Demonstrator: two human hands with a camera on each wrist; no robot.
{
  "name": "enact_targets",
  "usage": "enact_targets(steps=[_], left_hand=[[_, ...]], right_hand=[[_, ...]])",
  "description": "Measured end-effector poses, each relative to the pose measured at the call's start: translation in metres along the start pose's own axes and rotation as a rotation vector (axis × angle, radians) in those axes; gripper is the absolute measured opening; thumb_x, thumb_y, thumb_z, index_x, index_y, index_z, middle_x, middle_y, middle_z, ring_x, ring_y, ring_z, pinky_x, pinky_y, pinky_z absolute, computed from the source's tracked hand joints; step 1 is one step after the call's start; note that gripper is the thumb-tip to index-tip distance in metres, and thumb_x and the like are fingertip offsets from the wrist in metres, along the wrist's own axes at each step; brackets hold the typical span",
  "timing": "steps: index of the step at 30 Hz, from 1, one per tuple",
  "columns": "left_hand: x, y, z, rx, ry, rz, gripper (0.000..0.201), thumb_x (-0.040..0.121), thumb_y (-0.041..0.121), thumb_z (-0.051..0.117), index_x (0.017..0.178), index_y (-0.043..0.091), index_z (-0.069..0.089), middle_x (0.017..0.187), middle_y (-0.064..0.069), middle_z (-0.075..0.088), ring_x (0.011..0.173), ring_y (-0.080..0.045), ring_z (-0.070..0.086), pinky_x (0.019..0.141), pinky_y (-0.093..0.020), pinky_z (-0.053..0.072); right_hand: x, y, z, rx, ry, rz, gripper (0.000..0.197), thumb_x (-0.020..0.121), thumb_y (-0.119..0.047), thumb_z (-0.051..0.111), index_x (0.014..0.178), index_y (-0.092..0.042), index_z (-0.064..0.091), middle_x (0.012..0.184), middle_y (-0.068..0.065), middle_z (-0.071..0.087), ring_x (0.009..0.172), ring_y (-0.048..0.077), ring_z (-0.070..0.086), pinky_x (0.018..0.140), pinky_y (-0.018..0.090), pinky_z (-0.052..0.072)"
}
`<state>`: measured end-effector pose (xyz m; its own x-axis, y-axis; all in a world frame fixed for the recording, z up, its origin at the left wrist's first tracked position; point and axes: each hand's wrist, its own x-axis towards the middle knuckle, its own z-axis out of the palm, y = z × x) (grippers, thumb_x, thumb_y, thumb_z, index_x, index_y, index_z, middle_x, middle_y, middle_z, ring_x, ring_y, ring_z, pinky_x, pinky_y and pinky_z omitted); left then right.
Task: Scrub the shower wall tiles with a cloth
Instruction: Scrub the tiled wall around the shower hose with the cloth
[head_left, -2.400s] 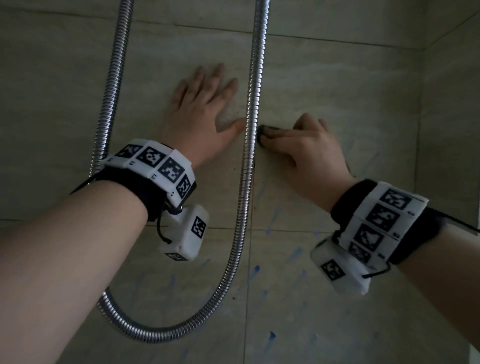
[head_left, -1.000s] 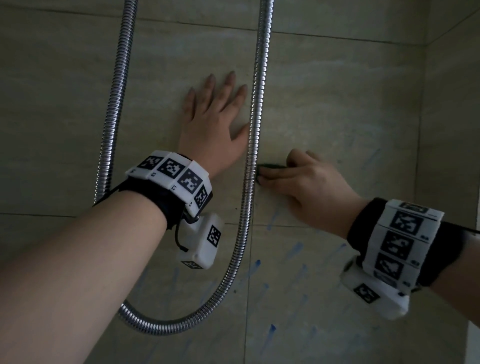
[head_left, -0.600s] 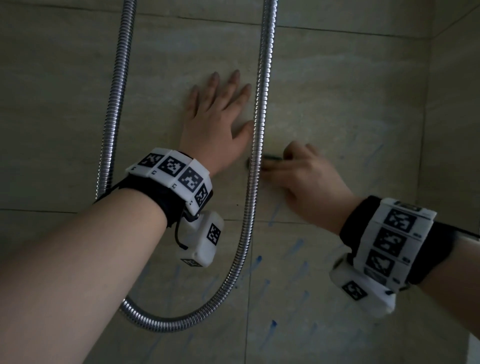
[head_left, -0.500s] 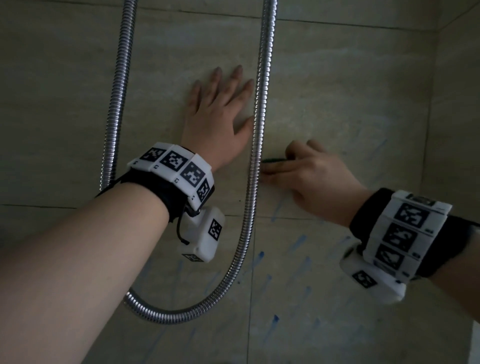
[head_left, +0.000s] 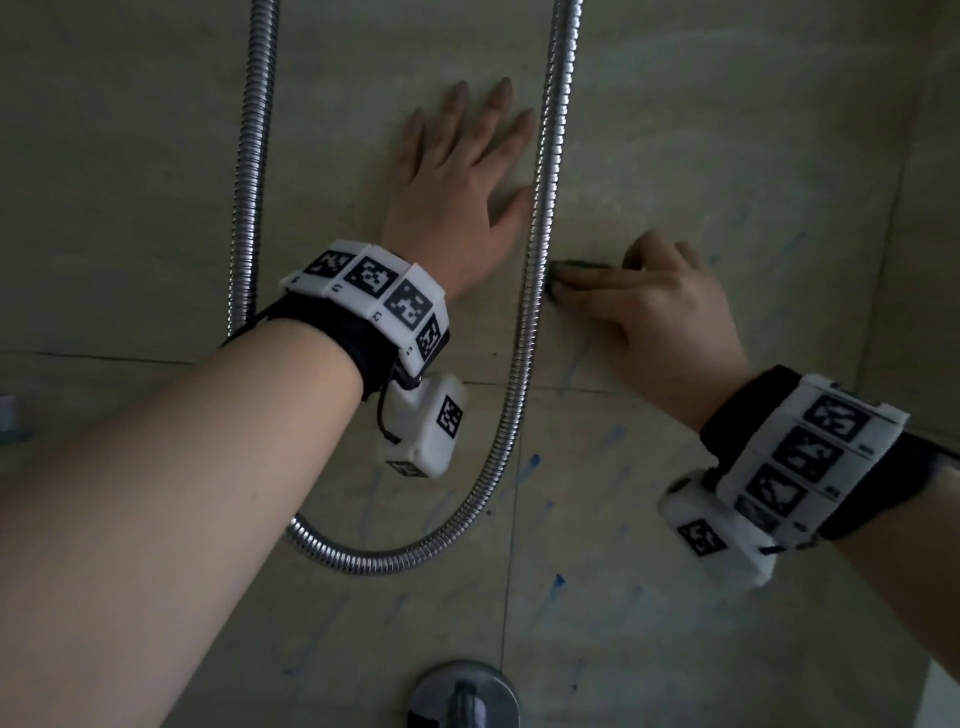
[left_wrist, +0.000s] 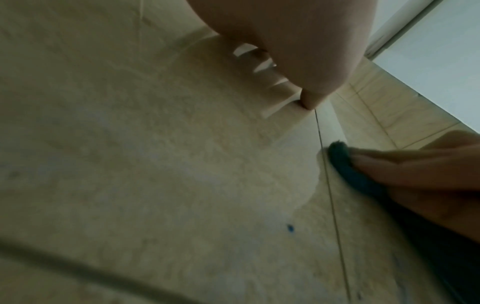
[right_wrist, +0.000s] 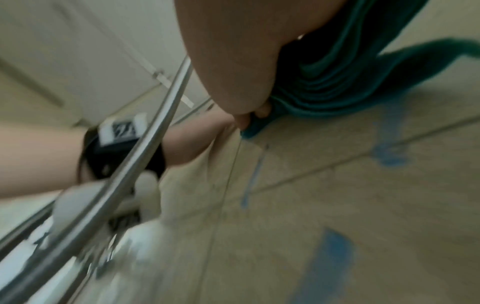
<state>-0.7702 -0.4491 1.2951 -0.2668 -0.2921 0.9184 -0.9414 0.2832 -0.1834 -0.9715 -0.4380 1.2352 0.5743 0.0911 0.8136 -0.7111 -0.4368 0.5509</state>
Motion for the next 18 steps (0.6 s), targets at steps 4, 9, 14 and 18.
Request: enact_targets(steps=[4, 9, 14, 18], left_hand=[[-0.002, 0.002, 0.003, -0.020, 0.018, 0.000, 0.060, 0.097, 0.047, 0.027, 0.153, 0.026, 0.019, 0.162, 0.002, 0.007, 0.149, -0.026, -0.002, 0.119, -0.045, -0.006], [-0.002, -0.001, 0.001, 0.008, -0.006, 0.020, 0.060, 0.099, 0.046, 0.034, 0.153, 0.026, 0.017, 0.162, 0.001, 0.007, 0.149, -0.026, -0.002, 0.119, -0.045, -0.005], [-0.002, 0.006, -0.001, 0.011, 0.003, -0.010, 0.060, 0.099, 0.041, 0.040, 0.153, 0.024, 0.020, 0.162, -0.001, 0.009, 0.149, -0.025, -0.001, 0.120, -0.045, -0.003], [0.001, 0.020, -0.004, -0.040, 0.076, -0.082, 0.053, 0.101, 0.034, 0.042, 0.150, 0.022, 0.029, 0.160, 0.000, 0.017, 0.148, -0.023, 0.007, 0.119, -0.040, 0.001]], right_hand=[[-0.012, -0.019, 0.012, 0.071, 0.013, -0.012, 0.045, 0.072, 0.003, 0.045, 0.101, -0.013, 0.075, 0.107, -0.002, 0.072, 0.069, 0.029, 0.050, 0.062, 0.035, 0.046], [-0.015, -0.013, -0.001, 0.033, -0.106, -0.124, 0.043, 0.077, -0.004, 0.041, 0.100, -0.016, 0.076, 0.103, -0.006, 0.073, 0.067, 0.028, 0.053, 0.060, 0.032, 0.043], [-0.002, 0.004, -0.008, 0.003, 0.047, 0.109, 0.031, 0.084, -0.008, 0.049, 0.097, -0.012, 0.077, 0.094, -0.001, 0.075, 0.067, 0.029, 0.050, 0.061, 0.035, 0.045], [-0.022, -0.010, -0.007, 0.053, -0.158, -0.144, 0.049, 0.075, -0.002, 0.036, 0.100, -0.013, 0.076, 0.106, -0.006, 0.072, 0.066, 0.027, 0.052, 0.058, 0.030, 0.043]])
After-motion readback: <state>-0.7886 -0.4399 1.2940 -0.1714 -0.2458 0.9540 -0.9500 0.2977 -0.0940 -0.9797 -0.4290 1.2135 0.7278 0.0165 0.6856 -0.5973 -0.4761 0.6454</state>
